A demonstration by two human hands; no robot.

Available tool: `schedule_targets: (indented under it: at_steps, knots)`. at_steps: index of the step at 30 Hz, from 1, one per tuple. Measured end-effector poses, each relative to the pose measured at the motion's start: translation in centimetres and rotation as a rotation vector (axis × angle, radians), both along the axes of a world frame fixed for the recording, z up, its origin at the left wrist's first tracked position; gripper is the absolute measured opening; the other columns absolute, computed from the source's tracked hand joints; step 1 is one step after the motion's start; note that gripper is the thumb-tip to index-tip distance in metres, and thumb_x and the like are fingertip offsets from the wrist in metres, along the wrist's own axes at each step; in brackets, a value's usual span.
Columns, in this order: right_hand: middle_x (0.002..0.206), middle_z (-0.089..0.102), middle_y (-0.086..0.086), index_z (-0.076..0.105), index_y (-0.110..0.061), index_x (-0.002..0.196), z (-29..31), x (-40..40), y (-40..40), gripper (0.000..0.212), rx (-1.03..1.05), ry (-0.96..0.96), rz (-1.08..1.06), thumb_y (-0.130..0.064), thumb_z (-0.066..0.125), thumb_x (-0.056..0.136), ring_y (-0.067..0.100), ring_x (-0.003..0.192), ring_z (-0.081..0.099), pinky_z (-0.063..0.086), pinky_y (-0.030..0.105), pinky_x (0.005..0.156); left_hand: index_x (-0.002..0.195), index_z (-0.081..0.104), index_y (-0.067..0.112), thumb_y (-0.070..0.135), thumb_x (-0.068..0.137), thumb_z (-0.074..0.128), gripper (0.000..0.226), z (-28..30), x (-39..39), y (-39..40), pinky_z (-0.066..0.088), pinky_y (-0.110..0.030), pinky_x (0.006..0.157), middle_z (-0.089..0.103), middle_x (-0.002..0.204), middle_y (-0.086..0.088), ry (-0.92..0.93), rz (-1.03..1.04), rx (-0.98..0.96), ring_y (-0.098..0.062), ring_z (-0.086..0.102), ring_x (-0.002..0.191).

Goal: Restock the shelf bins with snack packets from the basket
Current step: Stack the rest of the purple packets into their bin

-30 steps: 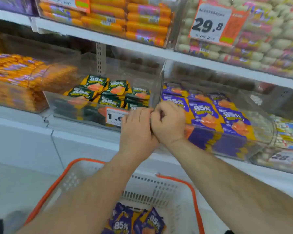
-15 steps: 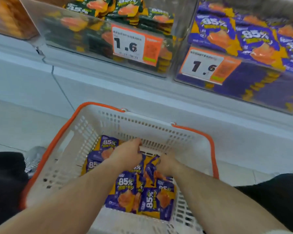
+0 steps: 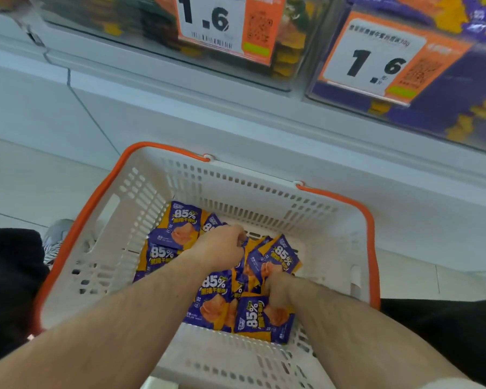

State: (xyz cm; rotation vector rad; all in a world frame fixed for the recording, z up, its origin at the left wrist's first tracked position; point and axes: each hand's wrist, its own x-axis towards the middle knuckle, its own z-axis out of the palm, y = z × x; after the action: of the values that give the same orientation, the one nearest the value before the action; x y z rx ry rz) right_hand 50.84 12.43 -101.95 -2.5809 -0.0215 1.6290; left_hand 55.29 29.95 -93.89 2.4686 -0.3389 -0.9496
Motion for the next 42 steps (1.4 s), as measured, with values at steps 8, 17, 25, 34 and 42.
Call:
schedule_targets:
  at_steps: [8,17,25,34,42]
  knots:
    - [0.071,0.055,0.0,0.062,-0.014,0.081,7.3,2.1,-0.1,0.012,0.112,-0.093,-0.158,-0.018,0.073,0.084,0.017,0.065,0.049,0.044,0.029,0.055,0.136,0.045,0.019,0.024,0.093,0.055,0.044,3.5,0.4,0.0,0.054,-0.031,0.077,0.057,0.123,-0.001,0.106,0.179,-0.093,-0.015,0.061,0.092]
    - [0.07,0.063,0.007,0.06,-0.012,0.078,21.6,5.0,-0.3,0.013,0.445,-0.463,-0.41,-0.004,0.068,0.084,0.015,0.063,0.06,0.054,0.023,0.06,0.113,0.06,0.013,0.02,0.09,0.067,0.026,11.8,1.7,3.0,0.049,-0.029,0.065,0.065,0.093,-0.002,0.291,0.399,-0.277,-0.016,0.065,0.076]
    - [0.091,0.063,0.009,0.054,-0.022,0.099,32.5,2.5,-1.4,0.026,0.839,-0.951,-0.666,0.001,0.062,0.089,0.008,0.056,0.053,0.04,0.018,0.049,0.085,0.063,0.01,0.005,0.093,0.061,0.01,21.5,3.5,2.6,0.046,-0.019,0.048,0.063,0.068,-0.001,0.025,0.423,-0.764,-0.01,0.056,0.051]
    - [0.089,0.072,0.005,0.066,-0.013,0.099,39.2,0.9,-2.9,0.033,1.209,-1.001,-0.928,0.015,0.054,0.087,0.019,0.065,0.065,0.045,0.025,0.042,0.094,0.067,0.011,0.012,0.096,0.058,0.009,29.9,5.0,-2.3,0.054,-0.029,0.057,0.073,0.073,-0.006,-0.237,0.554,-1.128,-0.015,0.064,0.06]
    - [0.103,0.069,0.0,0.053,-0.009,0.128,41.6,4.7,-8.4,0.046,1.179,-1.199,-1.159,0.016,0.051,0.089,0.015,0.071,0.068,0.055,0.024,0.056,0.131,0.055,0.012,0.03,0.094,0.057,0.041,31.2,10.2,-7.9,0.04,-0.035,0.101,0.056,0.13,-0.006,-1.032,0.275,-0.573,-0.023,0.05,0.12]
